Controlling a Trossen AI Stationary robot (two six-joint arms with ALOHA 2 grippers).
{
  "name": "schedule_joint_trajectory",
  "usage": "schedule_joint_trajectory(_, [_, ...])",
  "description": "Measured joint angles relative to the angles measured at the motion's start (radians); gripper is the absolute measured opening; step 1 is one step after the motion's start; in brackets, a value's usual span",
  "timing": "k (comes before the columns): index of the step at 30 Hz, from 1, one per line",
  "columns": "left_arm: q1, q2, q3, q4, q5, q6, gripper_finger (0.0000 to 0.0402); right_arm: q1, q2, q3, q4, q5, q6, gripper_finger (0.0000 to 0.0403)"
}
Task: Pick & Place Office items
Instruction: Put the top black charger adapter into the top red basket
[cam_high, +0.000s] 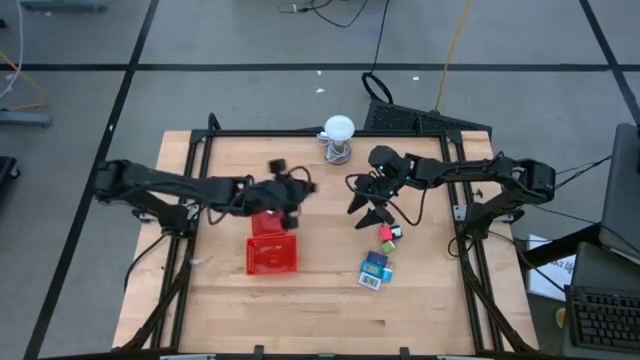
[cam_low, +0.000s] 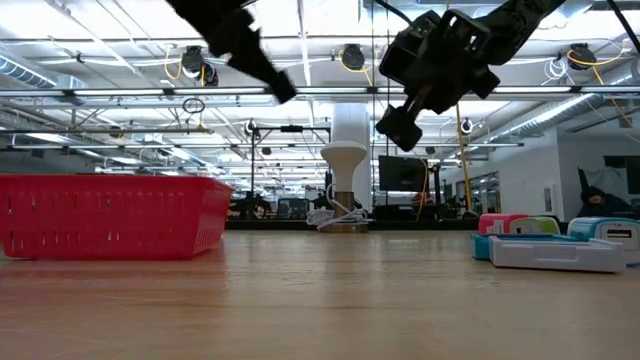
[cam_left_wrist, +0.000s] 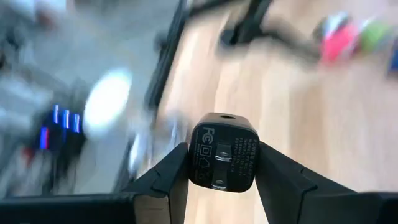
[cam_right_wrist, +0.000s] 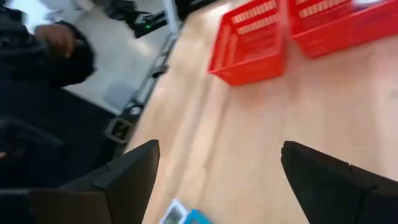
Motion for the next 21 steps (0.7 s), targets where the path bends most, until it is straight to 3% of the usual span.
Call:
schedule_joint_trajectory(5, [0.028,-0.067,0.0,-0.326,0.013,-0.308,0.0149,0.006,-0.002,0.0,0.032,0.148,-0.017,0.0319])
schedule_joint_trajectory(8, [0.038,-0.076,-0.03,-0.459,0.022,-0.446,0.0149,0.006,-0.002,0.0,0.045,0.167,-0.012,0.0316])
schedule_joint_trajectory(14, [0.059,-0.076,-0.143,-0.474,0.151,-0.556,0.0149,0.006,-0.002,0.0,0.041,0.174,-0.011,0.0314])
schedule_joint_trajectory(21, [0.085,-0.076,-0.229,-0.468,0.158,-0.632,0.0149,0.006,-0.002,0.0,0.041,0.173,-0.012,0.0313])
